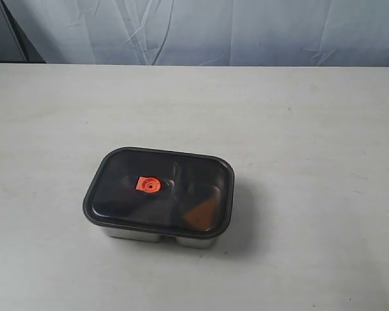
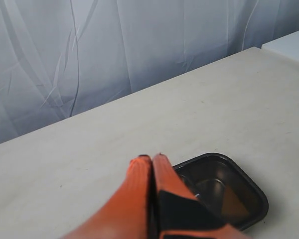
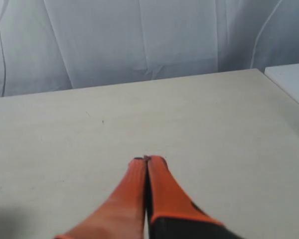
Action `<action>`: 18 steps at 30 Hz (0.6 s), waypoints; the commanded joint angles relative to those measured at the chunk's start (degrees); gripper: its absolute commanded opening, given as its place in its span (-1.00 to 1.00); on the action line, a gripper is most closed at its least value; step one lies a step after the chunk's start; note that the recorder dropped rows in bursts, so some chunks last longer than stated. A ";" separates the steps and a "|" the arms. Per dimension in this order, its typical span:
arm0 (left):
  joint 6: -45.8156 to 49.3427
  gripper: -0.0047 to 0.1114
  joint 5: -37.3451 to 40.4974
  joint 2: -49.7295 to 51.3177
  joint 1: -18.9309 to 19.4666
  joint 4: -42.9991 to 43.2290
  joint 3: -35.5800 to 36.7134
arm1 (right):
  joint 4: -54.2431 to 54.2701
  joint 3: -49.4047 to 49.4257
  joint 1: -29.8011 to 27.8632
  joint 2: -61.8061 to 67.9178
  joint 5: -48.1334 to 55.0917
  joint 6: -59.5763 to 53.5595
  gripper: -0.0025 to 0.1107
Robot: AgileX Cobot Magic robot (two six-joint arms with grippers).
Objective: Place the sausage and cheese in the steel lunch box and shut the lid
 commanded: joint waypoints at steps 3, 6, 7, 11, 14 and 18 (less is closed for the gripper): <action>-0.31 -0.92 -0.63 -0.48 -0.05 -0.17 0.27 | 0.39 6.32 -0.31 -3.72 -2.24 -0.44 -0.97; -0.31 -0.92 -0.63 -0.48 -0.05 -0.17 0.27 | 0.39 8.92 -0.31 -5.43 -3.25 -0.44 -0.97; -0.31 -0.92 -0.63 -0.48 -0.05 -0.17 0.27 | 0.39 9.87 -0.31 -6.03 -3.60 -0.44 -0.97; -0.31 -0.92 -0.63 -0.48 -0.05 -0.17 0.27 | 0.39 13.24 -0.31 -6.71 -4.65 -0.44 -0.97; -0.31 -0.92 -0.63 -0.48 -0.05 -0.09 0.27 | 0.39 13.79 -0.31 -6.71 -6.64 -0.44 -0.97; -0.31 -0.92 -0.63 -0.48 -0.05 -0.09 0.27 | 2.04 13.79 -0.31 -6.71 -6.56 -0.44 -0.97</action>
